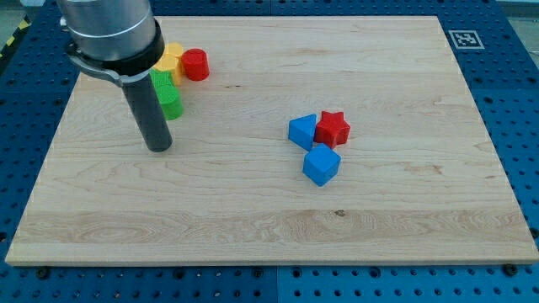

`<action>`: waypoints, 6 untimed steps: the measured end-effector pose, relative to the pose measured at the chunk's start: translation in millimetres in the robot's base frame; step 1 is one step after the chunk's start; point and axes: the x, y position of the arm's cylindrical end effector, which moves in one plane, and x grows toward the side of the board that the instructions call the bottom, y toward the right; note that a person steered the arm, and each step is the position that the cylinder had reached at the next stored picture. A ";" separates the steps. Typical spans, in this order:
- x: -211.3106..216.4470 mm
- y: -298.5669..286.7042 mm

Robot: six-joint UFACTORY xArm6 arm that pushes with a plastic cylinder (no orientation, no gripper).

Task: Move the green circle vertically below the red circle

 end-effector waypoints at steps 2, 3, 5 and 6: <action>-45.4 -9.9; -47.1 -9.0; -58.8 8.2; -60.1 14.6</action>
